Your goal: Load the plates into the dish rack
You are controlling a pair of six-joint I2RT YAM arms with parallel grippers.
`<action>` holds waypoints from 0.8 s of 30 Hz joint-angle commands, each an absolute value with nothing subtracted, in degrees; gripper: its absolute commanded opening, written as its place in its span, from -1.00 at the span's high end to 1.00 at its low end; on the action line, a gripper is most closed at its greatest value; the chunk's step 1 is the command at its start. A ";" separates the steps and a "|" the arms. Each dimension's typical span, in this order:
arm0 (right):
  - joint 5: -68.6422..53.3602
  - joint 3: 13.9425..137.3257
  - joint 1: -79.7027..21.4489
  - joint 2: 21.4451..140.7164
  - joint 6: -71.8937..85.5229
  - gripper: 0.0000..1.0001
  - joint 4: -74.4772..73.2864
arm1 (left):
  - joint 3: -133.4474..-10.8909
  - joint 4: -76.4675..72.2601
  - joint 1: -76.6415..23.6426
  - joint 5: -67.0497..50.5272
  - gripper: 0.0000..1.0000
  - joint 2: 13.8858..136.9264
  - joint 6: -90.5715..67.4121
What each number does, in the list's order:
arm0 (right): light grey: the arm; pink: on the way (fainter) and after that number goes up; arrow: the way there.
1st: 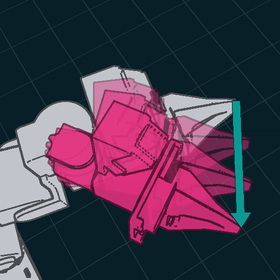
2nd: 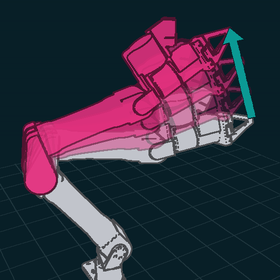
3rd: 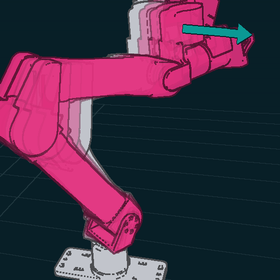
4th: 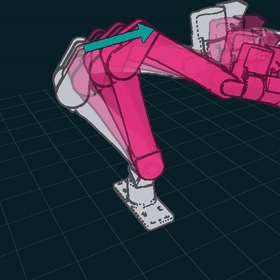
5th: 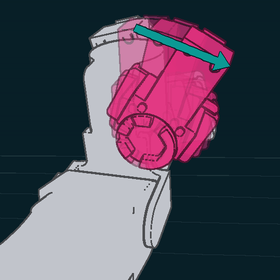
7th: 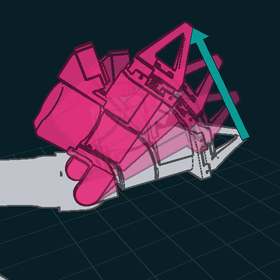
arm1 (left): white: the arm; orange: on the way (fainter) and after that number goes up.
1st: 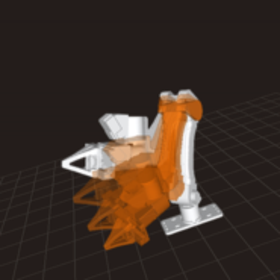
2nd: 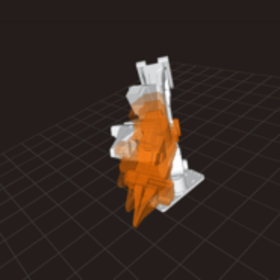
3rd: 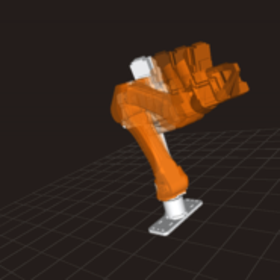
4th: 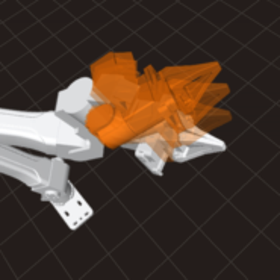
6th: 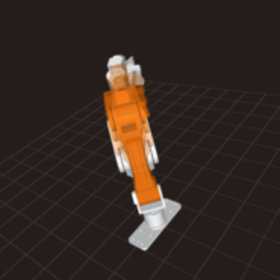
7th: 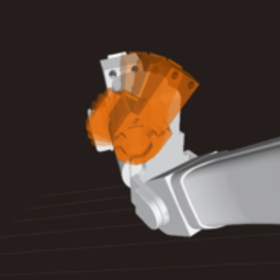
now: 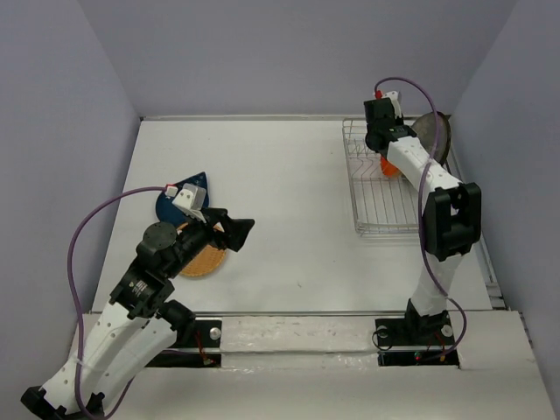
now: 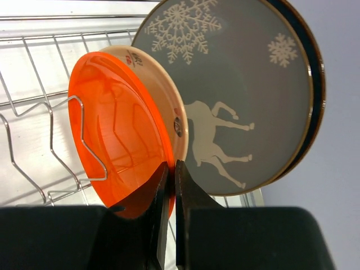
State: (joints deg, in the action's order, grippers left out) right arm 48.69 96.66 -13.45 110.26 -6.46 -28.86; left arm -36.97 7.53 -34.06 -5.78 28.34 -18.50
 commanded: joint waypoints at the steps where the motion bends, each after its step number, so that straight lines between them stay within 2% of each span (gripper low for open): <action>1: 46.59 96.94 -12.57 109.07 -5.63 0.84 -24.08 | -36.74 5.10 -34.28 -5.71 -0.98 28.56 -17.75; 2: 46.23 96.86 -12.57 108.90 -4.93 0.56 -24.08 | -36.74 5.18 -34.19 -5.54 -0.98 28.65 -17.67; 4: 45.97 96.50 -12.57 107.67 -4.40 0.19 -24.08 | -36.74 5.19 -34.02 -5.27 -0.98 28.74 -17.84; 5: 45.71 96.33 -12.57 106.97 -4.31 -0.13 -24.17 | -36.74 5.10 -33.93 -5.27 -0.98 28.83 -17.84; 7: 43.69 95.80 -12.57 105.13 -3.52 -0.29 -24.69 | -36.74 5.01 -33.49 -5.10 -0.98 28.83 -18.02; 11: 35.01 92.91 -12.57 97.24 5.06 -0.32 -26.72 | -36.83 4.75 -32.17 -2.12 -0.98 27.16 -18.37; 13: 25.70 88.79 -13.88 93.88 8.68 -0.31 -26.63 | -36.83 4.48 -31.12 -1.23 -0.98 26.63 -18.54; 18: 13.71 78.31 -28.63 87.19 18.09 -0.23 -17.77 | -37.79 3.60 -29.01 1.75 -0.98 26.11 -19.33; 24: -2.45 69.62 -41.91 92.27 33.47 -0.08 -1.43 | -40.69 4.48 -28.92 9.48 -0.98 22.07 -19.25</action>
